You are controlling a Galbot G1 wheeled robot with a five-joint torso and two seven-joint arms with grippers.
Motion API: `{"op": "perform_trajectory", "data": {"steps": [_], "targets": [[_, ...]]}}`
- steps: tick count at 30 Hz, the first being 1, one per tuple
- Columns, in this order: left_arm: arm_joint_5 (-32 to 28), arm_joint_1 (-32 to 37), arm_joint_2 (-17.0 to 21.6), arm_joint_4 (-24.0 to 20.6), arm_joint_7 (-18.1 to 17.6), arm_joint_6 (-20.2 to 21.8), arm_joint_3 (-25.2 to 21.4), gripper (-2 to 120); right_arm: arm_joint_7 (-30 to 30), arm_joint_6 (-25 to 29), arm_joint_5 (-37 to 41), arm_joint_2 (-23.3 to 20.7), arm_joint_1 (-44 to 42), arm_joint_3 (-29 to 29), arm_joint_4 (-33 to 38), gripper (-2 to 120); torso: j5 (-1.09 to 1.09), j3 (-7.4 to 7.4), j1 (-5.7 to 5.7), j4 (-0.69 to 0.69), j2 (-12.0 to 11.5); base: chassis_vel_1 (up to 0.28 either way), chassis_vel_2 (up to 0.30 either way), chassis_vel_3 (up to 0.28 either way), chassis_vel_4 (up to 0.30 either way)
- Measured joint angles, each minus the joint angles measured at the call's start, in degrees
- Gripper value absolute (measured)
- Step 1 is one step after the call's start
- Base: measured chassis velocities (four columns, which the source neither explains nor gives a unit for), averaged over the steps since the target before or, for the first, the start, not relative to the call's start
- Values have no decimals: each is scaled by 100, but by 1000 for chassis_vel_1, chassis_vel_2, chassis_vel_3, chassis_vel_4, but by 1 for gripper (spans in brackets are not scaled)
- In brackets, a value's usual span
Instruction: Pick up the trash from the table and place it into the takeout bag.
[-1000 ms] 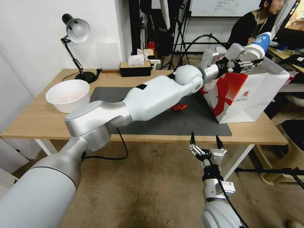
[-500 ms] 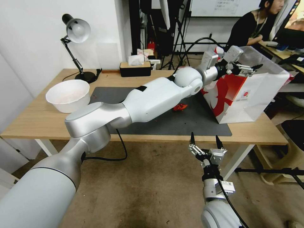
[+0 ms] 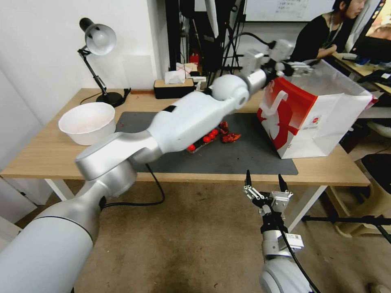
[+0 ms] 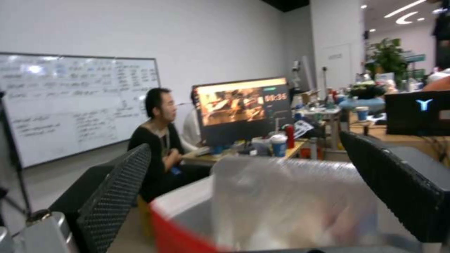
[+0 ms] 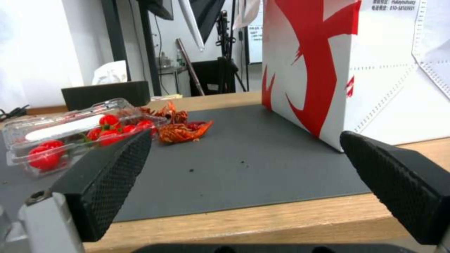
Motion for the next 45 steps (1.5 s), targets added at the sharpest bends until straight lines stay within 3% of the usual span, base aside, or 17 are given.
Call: {"op": "perform_trajectory", "data": {"steps": [6,16,21,29,39,45], "targets": [[126,666,853,-677,-298,16,-496,100,0,-9,-6,8,9,-18,1,100,-1,0,0,2,0,0,0,0,0],[371,1495,1808,-1297,-446,30,-1163,100,-6,-13,-22,3,-25,-27,13,100,1,0,0,2,0,0,0,0,0],[409,1854,2114,-1648,-502,30,-1381,100,-8,-14,-26,3,-30,-28,23,100,0,0,0,0,0,0,0,0,0],[565,2905,2747,-2490,-571,31,-2172,100,-14,-15,-32,3,-25,-47,11,100,0,0,0,0,0,0,0,0,0],[773,3739,3219,-3020,-591,31,-2812,100,-23,-15,-41,11,-9,-75,-26,100,2,0,0,1,0,0,0,0,0],[1079,4713,3449,-3537,-657,54,-3637,100,-30,-13,-57,26,2,-119,-62,100,-2,0,0,1,0,0,0,0,0]]}}
